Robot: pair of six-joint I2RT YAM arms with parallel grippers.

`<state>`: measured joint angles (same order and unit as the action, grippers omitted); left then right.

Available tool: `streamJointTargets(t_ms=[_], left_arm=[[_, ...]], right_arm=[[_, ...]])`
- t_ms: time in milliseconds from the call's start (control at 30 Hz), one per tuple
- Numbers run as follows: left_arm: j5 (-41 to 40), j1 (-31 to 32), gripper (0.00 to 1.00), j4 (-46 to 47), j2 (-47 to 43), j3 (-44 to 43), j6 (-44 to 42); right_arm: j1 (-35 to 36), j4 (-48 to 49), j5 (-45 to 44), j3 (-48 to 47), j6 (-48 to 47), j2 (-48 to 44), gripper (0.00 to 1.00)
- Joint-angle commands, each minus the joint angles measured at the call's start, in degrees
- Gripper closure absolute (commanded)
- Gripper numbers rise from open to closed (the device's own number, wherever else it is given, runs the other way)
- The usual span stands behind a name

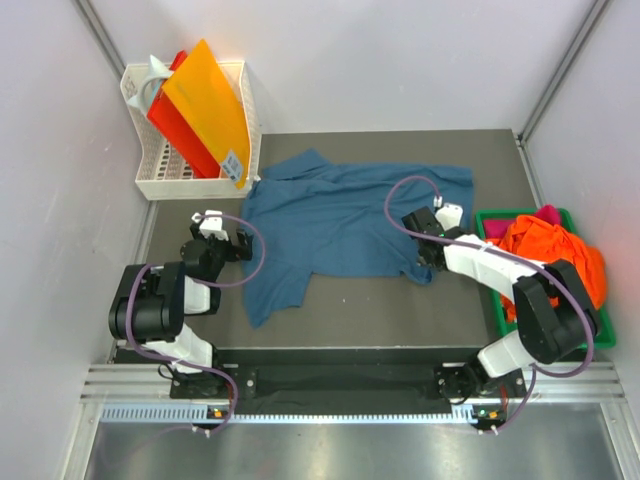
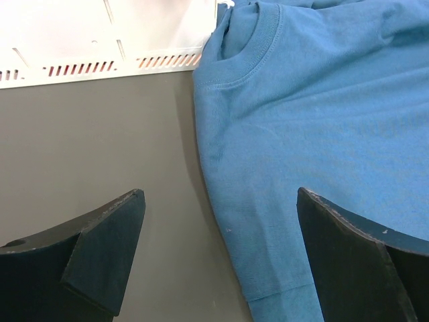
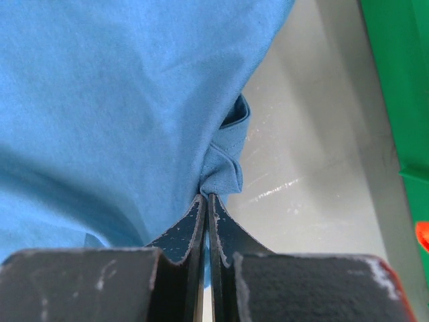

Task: Fold and stack the t-shirts
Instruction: Flatten out the tshirt

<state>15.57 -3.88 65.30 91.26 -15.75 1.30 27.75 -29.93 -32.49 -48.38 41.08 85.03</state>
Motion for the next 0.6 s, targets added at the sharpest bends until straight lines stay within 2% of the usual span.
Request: streamJointTargets(t_ms=[0, 400, 433, 533, 567], left_arm=[[0.34, 0.1, 0.01, 1.59, -0.3, -0.95, -0.77], [-0.19, 0.1, 0.01, 1.41, -0.21, -1.04, -0.25], [-2.89, 0.1, 0.01, 1.67, -0.3, -1.04, 0.28], [-2.84, 0.53, 0.01, 2.63, -1.61, 0.27, 0.11], [-7.7, 2.11, 0.01, 2.82, -1.44, 0.37, -0.5]], right_arm=[[0.64, 2.08, 0.94, 0.39, -1.09, -3.21, 1.0], [0.64, 3.66, 3.05, 4.17, -3.28, -3.65, 1.0], [0.55, 3.31, 3.05, 3.91, -3.55, -3.65, 1.0], [0.55, 3.56, 2.87, 4.26, -4.69, -4.35, 1.0], [0.47, 3.65, 3.05, 4.09, -5.22, -4.18, 1.0]])
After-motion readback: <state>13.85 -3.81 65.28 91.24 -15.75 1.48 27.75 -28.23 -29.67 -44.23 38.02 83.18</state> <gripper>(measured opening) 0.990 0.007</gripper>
